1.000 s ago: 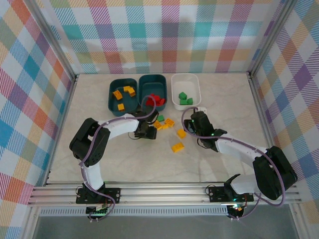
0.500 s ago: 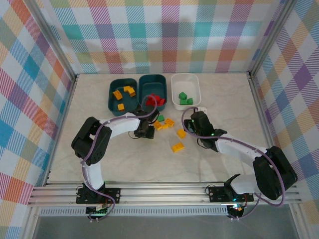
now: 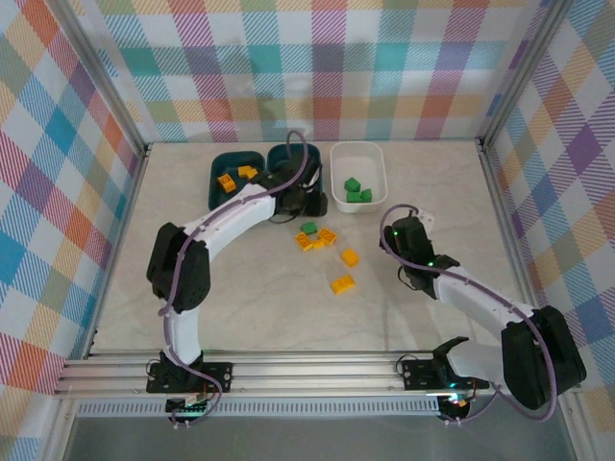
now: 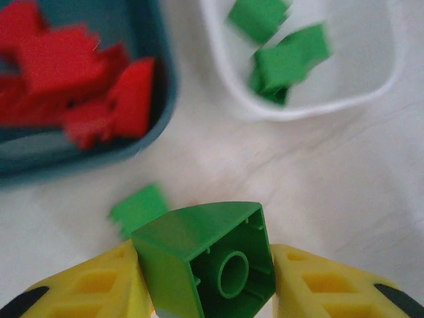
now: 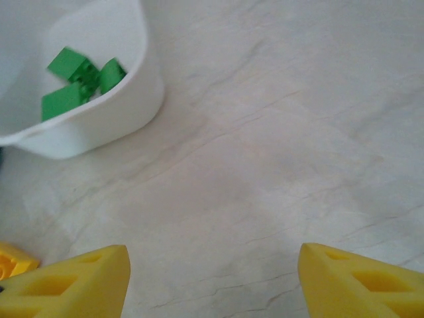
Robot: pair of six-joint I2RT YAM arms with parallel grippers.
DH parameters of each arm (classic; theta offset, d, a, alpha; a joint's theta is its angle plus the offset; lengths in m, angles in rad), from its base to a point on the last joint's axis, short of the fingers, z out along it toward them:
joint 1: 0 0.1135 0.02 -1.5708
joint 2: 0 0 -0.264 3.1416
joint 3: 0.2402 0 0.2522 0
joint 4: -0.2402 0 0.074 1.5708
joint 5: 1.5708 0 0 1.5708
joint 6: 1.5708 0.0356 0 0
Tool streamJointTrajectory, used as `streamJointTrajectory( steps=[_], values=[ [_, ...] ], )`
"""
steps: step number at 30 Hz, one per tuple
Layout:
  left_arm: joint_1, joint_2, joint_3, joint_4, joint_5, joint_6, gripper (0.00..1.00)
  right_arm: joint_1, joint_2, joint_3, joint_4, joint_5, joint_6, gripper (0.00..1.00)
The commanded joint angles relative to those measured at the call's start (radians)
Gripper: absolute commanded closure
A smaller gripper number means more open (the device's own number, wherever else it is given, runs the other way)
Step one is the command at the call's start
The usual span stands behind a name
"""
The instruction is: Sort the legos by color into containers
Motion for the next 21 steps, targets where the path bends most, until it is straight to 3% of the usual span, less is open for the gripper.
streamJointTrajectory(
  steps=[1,10,13,15,18,21],
  values=[
    [-0.009,0.142,0.160,-0.030,0.101,0.007,0.60,-0.009,-0.020,-0.011,-0.020,0.006,0.064,0.31],
    [-0.006,0.549,0.798,-0.192,0.112,0.088,0.58,-0.025,-0.031,-0.027,0.014,-0.034,0.065,0.30],
    [0.008,0.622,0.894,-0.196,0.119,0.076,0.56,-0.026,-0.032,-0.029,0.026,-0.057,0.062,0.30],
    [0.014,0.634,0.895,-0.173,0.147,0.067,0.47,-0.025,-0.022,-0.030,0.037,-0.072,0.058,0.30],
    [0.013,0.626,0.896,-0.156,0.183,0.068,0.25,-0.025,-0.004,-0.026,0.051,-0.093,0.054,0.29],
    [0.008,0.584,0.896,-0.139,0.231,0.068,0.12,-0.026,0.016,-0.021,0.065,-0.117,0.044,0.29]
  ],
)
